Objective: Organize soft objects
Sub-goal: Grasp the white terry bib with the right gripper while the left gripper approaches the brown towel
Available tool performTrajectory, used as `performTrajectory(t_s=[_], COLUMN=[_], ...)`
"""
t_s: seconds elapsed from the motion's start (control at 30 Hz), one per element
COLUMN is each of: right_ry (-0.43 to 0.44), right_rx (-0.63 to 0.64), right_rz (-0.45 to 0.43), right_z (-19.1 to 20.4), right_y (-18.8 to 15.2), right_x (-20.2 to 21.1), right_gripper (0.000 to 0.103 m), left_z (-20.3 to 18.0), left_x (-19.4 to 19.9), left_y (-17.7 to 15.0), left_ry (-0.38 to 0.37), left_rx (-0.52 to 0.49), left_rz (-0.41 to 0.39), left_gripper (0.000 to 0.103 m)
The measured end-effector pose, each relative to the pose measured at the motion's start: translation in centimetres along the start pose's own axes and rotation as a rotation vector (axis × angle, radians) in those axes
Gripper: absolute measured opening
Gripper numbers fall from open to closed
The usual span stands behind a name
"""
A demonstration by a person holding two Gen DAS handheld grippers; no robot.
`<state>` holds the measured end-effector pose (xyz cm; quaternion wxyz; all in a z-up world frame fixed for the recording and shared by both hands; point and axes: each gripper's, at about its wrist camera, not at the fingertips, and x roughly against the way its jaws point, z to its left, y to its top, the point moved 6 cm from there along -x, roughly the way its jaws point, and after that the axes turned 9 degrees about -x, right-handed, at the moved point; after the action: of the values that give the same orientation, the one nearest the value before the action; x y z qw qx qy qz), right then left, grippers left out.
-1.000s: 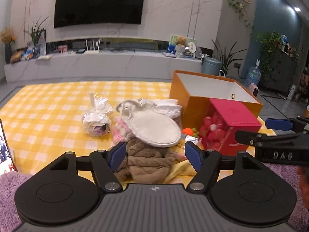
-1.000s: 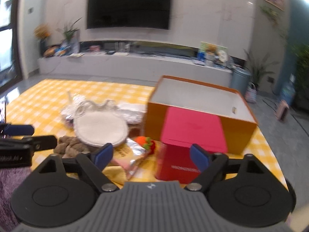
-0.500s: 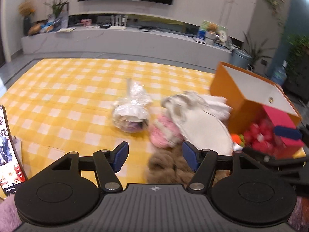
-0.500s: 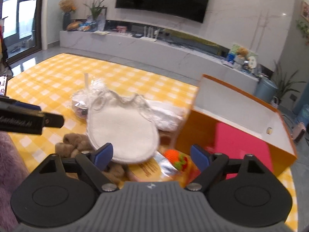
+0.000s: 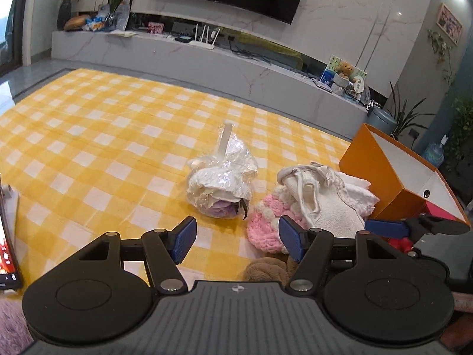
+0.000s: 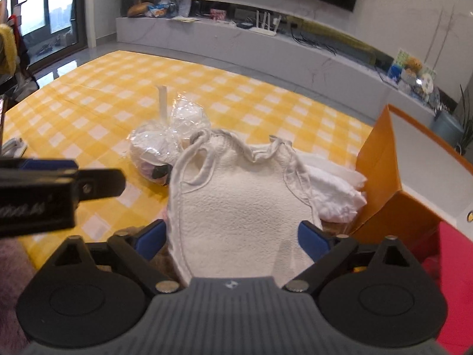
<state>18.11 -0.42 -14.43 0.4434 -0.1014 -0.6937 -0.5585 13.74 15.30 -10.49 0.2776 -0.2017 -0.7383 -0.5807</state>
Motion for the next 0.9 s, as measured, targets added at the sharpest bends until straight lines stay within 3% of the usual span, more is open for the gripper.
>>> performTrajectory(t_s=[0.17, 0.3, 0.33, 0.47, 0.6, 0.83, 0.9], right_ry=[0.034, 0.062, 0.058, 0.044, 0.034, 0.118, 0.074], right_rx=[-0.078, -0.103, -0.106, -0.143, -0.195, -0.3, -0.301], right_rz=[0.041, 0.022, 0.012, -0.031, -0.062, -0.075, -0.064], right_z=[-1.2, -1.6, -1.8, -3.3, -5.1, -6.6, -7.3], right_y=[-0.4, -0.6, -0.6, -0.7, -0.9, -2.8, -3.8], right_x=[0.0, 1.3, 1.7, 3.7, 6.4, 11.4, 10.8], right_gripper=[0.049, 0.015, 0.011, 0.009, 0.008, 0.007, 0.007], left_z=[0.2, -0.7, -1.0, -2.4, -4.3, -7.9, -8.8], left_x=[-0.3, -0.1, -0.1, 0.5, 1.3, 2.1, 1.7], left_y=[-0.3, -0.4, -0.4, -0.5, -1.0, -2.4, -3.0], left_ry=[-0.013, -0.041, -0.047, -0.089, -0.127, -0.186, -0.175], left_rx=[0.01, -0.03, -0.042, -0.104, -0.205, -0.422, -0.477], left_rz=[0.018, 0.021, 0.021, 0.025, 0.034, 0.072, 0.095], left_gripper=[0.075, 0.075, 0.075, 0.075, 0.083, 0.088, 0.088])
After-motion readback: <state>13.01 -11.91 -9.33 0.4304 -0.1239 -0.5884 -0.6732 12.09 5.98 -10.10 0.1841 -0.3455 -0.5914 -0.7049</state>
